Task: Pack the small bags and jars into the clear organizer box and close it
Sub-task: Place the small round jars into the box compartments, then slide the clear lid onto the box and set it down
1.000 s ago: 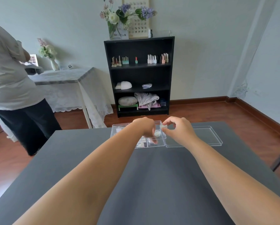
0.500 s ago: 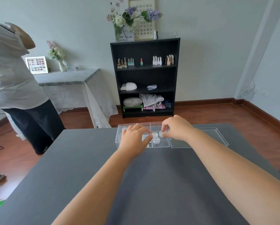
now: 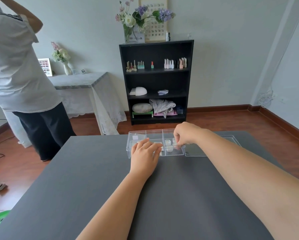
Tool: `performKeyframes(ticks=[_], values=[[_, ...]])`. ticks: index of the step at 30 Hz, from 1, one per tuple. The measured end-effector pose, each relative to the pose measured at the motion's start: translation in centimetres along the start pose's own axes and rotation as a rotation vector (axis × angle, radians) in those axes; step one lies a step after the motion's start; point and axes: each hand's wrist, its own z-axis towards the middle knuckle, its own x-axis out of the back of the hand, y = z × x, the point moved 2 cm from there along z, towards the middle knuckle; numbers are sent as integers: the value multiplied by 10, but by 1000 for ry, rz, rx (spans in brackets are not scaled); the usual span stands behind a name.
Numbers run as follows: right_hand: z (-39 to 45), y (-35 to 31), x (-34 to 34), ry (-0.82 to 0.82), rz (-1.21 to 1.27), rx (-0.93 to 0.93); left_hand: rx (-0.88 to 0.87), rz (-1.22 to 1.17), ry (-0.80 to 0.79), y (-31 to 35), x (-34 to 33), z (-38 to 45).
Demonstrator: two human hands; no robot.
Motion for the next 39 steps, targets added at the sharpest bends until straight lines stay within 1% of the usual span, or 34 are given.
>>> performKeyframes(ticks=[4, 6, 7, 9, 12, 14, 17, 19, 21, 23, 26, 28, 31, 34, 36, 39], values=[[2, 3, -3, -8, 39, -4, -5, 10, -7, 0, -1, 0], [1, 7, -3, 24, 91, 34, -8, 12, -7, 0, -1, 0], [-2, 10, -2, 77, 134, 62, -14, 12, -3, 0, -1, -1], [-12, 19, 1, 251, 240, 85, -36, 7, 15, 0, 0, -2], [-31, 50, 1, 518, 343, 24, -77, 19, 48, 4, 3, -4], [-46, 77, -6, 617, 375, -67, -153, 29, 65, 11, 2, -6], [-69, 118, -23, 694, 419, -220, -299, 55, 44, 27, -3, -9], [-85, 138, -34, 722, 438, -304, -371, 70, 21, 38, -7, -10], [-96, 151, -44, 732, 412, -338, -413, 91, -6, 50, -11, -11], [-103, 157, -54, 681, 372, -340, -414, 134, -51, 63, -16, -9], [-113, 160, -71, 561, 339, -330, -367, 208, -147, 79, -24, -5], [-120, 160, -79, 535, 347, -311, -350, 239, -217, 87, -32, -1], [-130, 162, -81, 572, 415, -292, -336, 314, -275, 96, -43, 3], [-139, 162, -82, 583, 444, -276, -315, 342, -300, 101, -47, 4], [-147, 162, -82, 617, 462, -265, -291, 321, -280, 101, -45, 2], [-160, 163, -82, 705, 529, -229, -271, 224, -210, 104, -40, -2]])
